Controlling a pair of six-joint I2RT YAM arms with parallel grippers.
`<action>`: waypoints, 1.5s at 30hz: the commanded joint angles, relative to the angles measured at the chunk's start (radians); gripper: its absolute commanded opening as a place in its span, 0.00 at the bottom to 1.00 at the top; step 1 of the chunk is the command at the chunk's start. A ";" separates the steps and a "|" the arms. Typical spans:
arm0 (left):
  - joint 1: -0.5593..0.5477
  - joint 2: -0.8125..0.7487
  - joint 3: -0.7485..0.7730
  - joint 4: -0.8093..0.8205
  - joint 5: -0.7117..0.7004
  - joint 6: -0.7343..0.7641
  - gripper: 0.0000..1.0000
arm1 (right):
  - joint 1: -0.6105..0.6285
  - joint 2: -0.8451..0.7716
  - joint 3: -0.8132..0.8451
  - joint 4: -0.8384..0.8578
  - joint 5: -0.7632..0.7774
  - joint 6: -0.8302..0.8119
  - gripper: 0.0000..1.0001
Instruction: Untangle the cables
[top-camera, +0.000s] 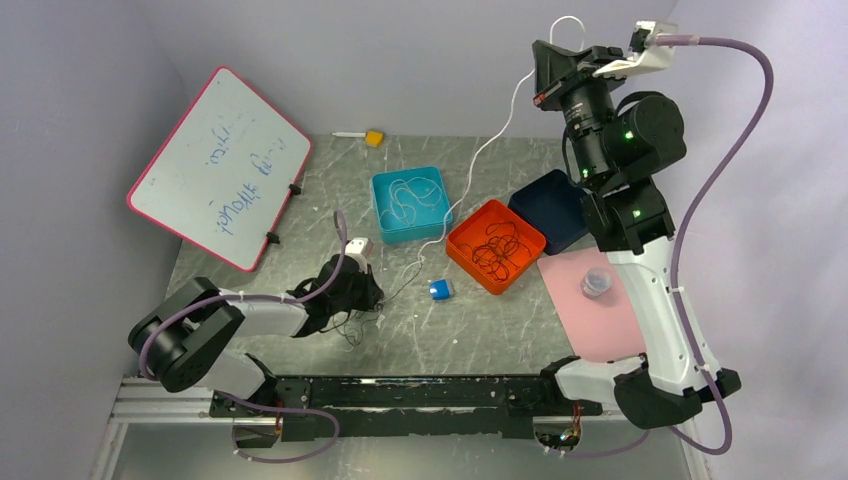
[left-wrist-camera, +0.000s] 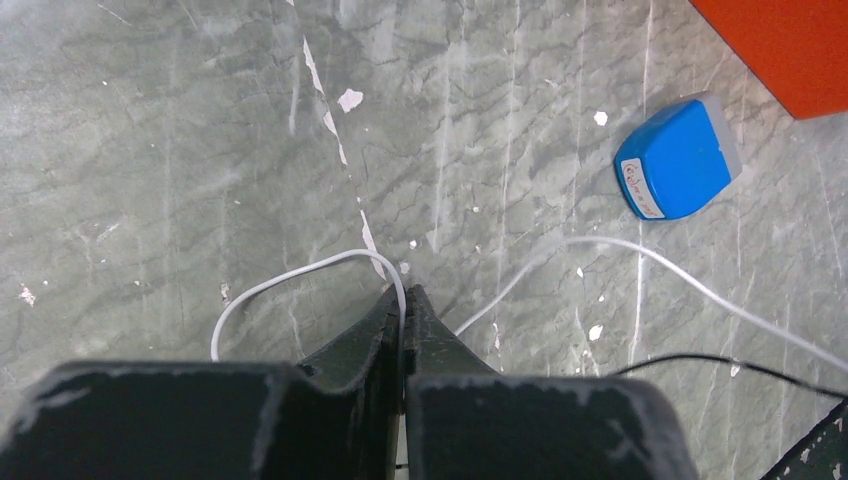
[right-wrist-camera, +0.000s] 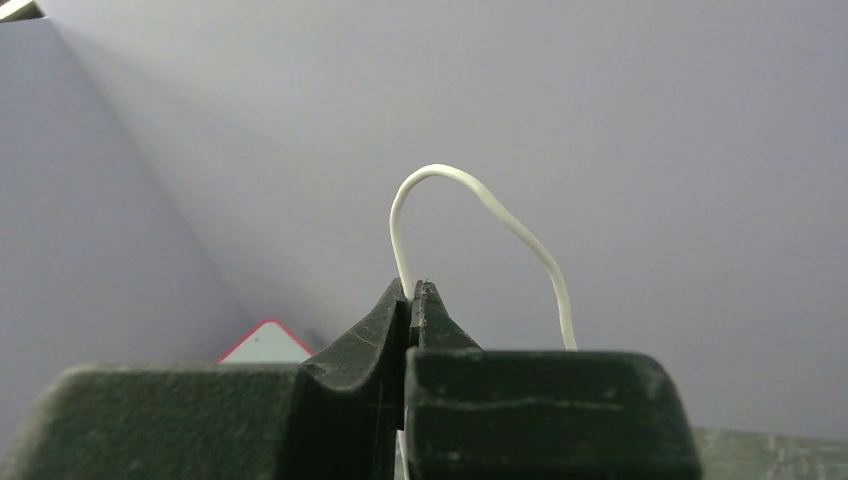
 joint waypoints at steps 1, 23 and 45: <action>-0.009 0.051 -0.048 -0.115 -0.053 -0.010 0.07 | -0.007 -0.025 0.015 0.036 0.084 -0.067 0.00; -0.014 0.082 -0.038 -0.127 -0.080 -0.043 0.07 | -0.008 -0.112 0.030 0.055 0.205 -0.255 0.00; -0.017 -0.391 0.097 -0.480 -0.235 -0.029 0.43 | -0.007 0.214 0.008 0.105 -0.211 0.028 0.00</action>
